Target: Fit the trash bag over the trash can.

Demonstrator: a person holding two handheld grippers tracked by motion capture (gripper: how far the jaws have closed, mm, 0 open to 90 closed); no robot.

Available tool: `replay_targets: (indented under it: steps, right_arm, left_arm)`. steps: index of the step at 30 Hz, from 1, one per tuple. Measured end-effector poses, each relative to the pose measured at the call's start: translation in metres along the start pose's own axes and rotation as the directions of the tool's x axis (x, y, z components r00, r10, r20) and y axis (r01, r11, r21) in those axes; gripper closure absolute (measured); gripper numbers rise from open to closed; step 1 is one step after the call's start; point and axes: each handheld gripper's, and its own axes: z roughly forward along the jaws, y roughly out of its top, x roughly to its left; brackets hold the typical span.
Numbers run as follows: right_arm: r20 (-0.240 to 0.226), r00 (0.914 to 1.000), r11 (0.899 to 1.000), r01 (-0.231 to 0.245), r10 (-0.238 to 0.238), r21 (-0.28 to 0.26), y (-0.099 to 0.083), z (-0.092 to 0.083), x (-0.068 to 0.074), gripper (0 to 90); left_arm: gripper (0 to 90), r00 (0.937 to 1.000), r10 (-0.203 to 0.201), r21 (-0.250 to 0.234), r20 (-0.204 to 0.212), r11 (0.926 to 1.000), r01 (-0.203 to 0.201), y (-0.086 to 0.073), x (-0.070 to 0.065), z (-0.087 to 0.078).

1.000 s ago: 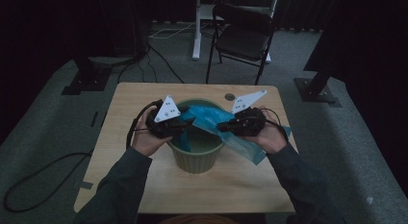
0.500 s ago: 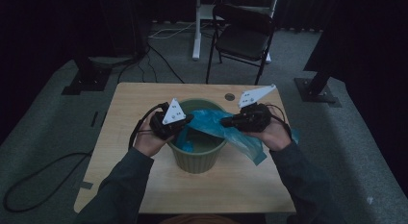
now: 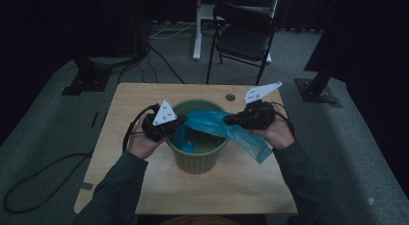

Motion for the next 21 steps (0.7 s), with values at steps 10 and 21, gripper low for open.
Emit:
replay_targets:
  steps: [10, 21]
  right_arm:
    - [-0.039, 0.9991, 1.0, 0.016, -0.016, 0.01, 0.007, 0.008, 0.002, 89.4]
    - [-0.097, 0.9944, 0.999, 0.042, -0.041, 0.014, 0.012, 0.022, 0.006, 89.4]
  left_arm:
    - [54.2, 0.9971, 0.014, -0.082, 0.075, 0.9966, -0.008, 0.014, -0.004, -0.001]
    - [68.5, 0.9912, 0.104, -0.027, 0.081, 0.9944, -0.103, 0.029, -0.023, 0.019]
